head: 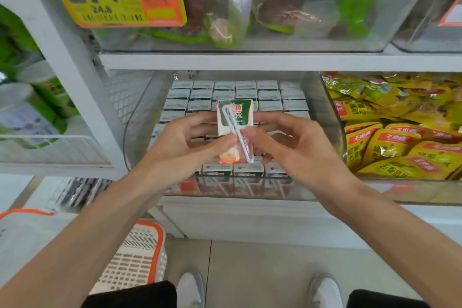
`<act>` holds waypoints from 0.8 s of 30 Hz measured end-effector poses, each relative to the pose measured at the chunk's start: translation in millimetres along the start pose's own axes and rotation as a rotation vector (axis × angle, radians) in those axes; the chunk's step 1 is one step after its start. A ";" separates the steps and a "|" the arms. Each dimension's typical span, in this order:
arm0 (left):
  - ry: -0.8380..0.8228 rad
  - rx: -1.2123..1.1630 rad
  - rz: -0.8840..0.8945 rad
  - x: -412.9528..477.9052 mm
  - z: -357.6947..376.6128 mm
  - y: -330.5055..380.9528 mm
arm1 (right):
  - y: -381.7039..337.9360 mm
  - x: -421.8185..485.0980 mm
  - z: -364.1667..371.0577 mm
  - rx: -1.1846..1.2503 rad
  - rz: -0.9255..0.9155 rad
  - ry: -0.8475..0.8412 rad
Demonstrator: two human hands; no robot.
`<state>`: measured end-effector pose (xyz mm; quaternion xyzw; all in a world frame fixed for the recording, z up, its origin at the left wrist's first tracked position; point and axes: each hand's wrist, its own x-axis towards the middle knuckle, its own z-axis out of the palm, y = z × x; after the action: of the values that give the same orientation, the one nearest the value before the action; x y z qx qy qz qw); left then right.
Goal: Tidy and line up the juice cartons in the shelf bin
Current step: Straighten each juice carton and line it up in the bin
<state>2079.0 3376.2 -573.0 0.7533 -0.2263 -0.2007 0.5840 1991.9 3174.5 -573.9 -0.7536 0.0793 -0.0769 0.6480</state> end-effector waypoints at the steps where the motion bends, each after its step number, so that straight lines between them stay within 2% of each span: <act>1: 0.001 -0.021 -0.005 0.0 0.7 0.0 | 0.3 0.5 0.0 0.010 0.007 0.011; 5: -0.007 -0.112 -0.023 -0.5 1.7 -0.5 | 2.1 3.7 0.1 0.039 0.032 0.042; 24: -0.051 -0.119 -0.033 3.2 6.5 2.7 | 9.5 4.4 -6.1 0.066 0.050 0.080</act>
<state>2077.6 3368.6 -572.0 0.7156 -0.2162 -0.2427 0.6183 1994.7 3166.2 -582.4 -0.7258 0.1212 -0.0932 0.6707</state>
